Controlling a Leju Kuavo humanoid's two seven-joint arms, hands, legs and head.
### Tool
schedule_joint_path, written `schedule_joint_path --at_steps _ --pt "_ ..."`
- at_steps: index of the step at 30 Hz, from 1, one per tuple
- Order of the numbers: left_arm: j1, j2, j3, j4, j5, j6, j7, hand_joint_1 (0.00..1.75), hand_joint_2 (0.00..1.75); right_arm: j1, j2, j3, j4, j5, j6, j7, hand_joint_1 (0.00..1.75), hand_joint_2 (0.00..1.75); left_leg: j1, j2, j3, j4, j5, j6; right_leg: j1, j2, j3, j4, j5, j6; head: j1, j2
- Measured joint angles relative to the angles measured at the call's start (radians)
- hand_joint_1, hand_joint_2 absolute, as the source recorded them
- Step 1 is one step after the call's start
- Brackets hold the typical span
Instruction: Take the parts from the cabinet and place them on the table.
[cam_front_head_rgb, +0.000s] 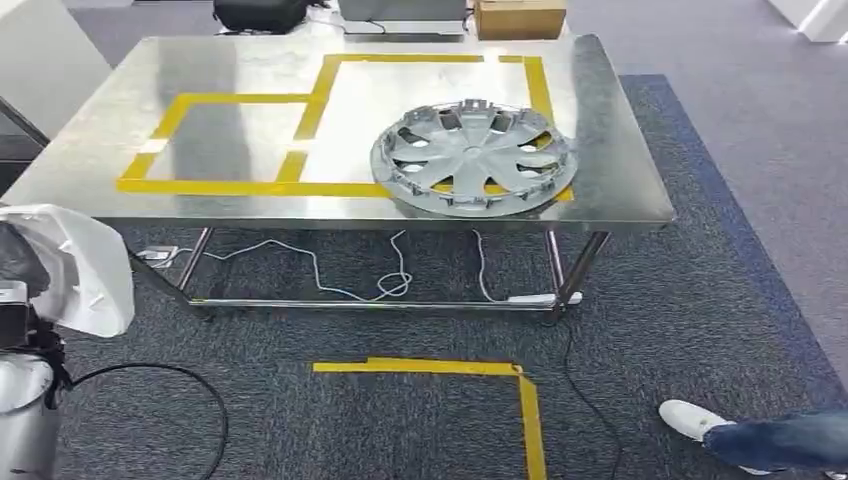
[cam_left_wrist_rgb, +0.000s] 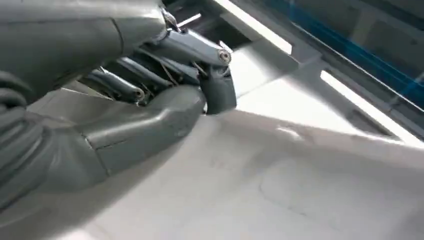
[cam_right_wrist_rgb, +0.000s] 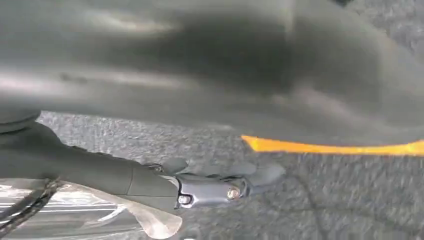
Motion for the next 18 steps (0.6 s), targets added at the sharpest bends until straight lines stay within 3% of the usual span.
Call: schedule_joint_path --at_steps 1,2,4,5,6,7,9,10,11,12,14,15,16,18 --pt "-0.003 0.000 0.000 0.000 0.000 0.000 0.000 1.75 1.75 -0.001 0.000 0.000 0.000 0.000 -0.001 0.000 0.00 0.00 0.000 0.002 -0.010 0.032 -0.009 -0.005 0.001 0.000 0.012 -0.004 -0.006 -0.008 -0.005 0.000" --pt "-0.007 0.000 0.000 0.000 -0.001 0.000 0.000 1.75 1.75 -0.002 0.000 0.000 0.000 0.000 -0.001 0.000 0.00 0.00 0.001 0.002 -0.047 0.098 -0.032 -0.008 0.001 -0.001 0.021 -0.005 -0.012 -0.015 -0.008 0.000" --pt "0.000 0.000 0.000 0.000 0.000 0.000 0.000 1.75 1.75 -0.003 0.000 0.000 0.000 0.001 0.000 0.000 0.00 0.00 0.001 0.002 -0.145 0.253 -0.076 -0.012 0.001 0.000 0.035 -0.005 -0.025 -0.018 -0.007 0.000" --pt "0.002 0.000 0.000 0.000 0.001 0.000 0.000 1.75 1.75 -0.001 0.000 0.000 0.000 0.003 0.000 0.000 0.00 0.00 0.001 0.002 -0.180 0.298 -0.078 -0.013 0.002 0.001 0.043 -0.005 -0.032 -0.018 -0.006 0.000" --pt "0.003 0.000 0.000 0.001 0.001 0.000 0.000 1.75 1.75 0.000 0.000 0.000 0.000 0.003 0.000 0.000 0.00 0.00 0.001 0.002 -0.199 0.301 -0.049 -0.011 0.003 0.002 0.055 -0.005 -0.041 -0.018 -0.007 0.000" --pt "0.003 0.000 0.000 0.001 0.001 0.000 0.000 1.75 1.75 0.001 0.000 0.000 0.000 0.004 0.000 0.000 0.00 0.00 0.000 0.002 -0.194 0.259 0.003 -0.007 0.003 0.003 0.068 -0.005 -0.049 -0.017 -0.006 0.000" --pt "0.002 0.000 0.000 0.001 0.001 0.000 0.000 1.75 1.75 0.000 0.000 0.000 0.000 0.006 0.000 0.000 0.00 0.00 -0.003 0.002 -0.145 0.095 0.132 0.007 0.005 0.004 0.097 -0.006 -0.068 -0.013 -0.007 0.000" --pt "0.003 0.002 0.000 0.001 0.001 0.000 0.000 1.75 1.75 0.000 0.002 0.000 0.002 0.008 0.000 0.000 0.00 0.00 -0.007 0.004 -0.131 0.074 0.123 0.014 0.004 0.003 0.098 -0.011 -0.073 -0.011 -0.003 0.000" --pt "0.003 0.002 0.001 0.001 0.002 0.000 0.002 1.75 1.75 -0.003 0.002 0.000 0.003 0.008 0.000 -0.001 0.00 0.00 -0.013 0.005 -0.121 0.050 0.122 0.017 0.008 0.006 0.102 -0.009 -0.079 -0.002 -0.005 0.000" --pt "-0.001 0.003 0.001 0.001 0.002 0.000 0.002 1.75 1.75 -0.004 0.002 0.000 0.003 0.008 0.000 -0.001 0.00 0.00 -0.014 0.005 -0.113 0.029 0.100 0.022 0.007 0.003 0.098 -0.010 -0.080 0.004 -0.004 0.000" --pt "0.003 0.003 0.001 0.001 0.002 0.000 0.002 1.75 1.75 -0.003 0.002 0.000 0.003 0.009 0.000 -0.001 0.00 0.00 -0.015 0.001 -0.114 0.026 0.096 0.027 0.006 -0.003 0.103 -0.023 -0.083 0.016 -0.005 0.000" --pt "0.004 0.003 0.002 0.000 0.002 0.000 0.002 1.75 1.75 -0.005 0.002 0.000 0.003 0.011 0.000 -0.001 0.00 0.00 -0.001 0.000 -0.097 0.007 0.098 0.029 0.008 -0.003 0.100 -0.022 -0.092 0.023 -0.005 0.000" --pt "0.003 0.003 0.002 0.000 0.001 0.000 0.002 1.75 1.75 -0.005 0.002 0.000 0.003 0.011 0.000 -0.002 0.00 0.00 -0.001 0.001 -0.086 0.000 0.096 0.033 0.009 -0.004 0.097 0.000 -0.099 0.027 0.000 0.000" --pt "0.002 0.002 0.002 0.000 0.001 0.000 0.002 1.75 1.75 -0.007 0.002 0.000 0.003 0.011 0.000 -0.002 0.00 0.00 -0.001 0.003 -0.075 -0.001 0.086 0.043 0.006 -0.002 0.021 0.135 -0.152 0.034 0.002 0.000"
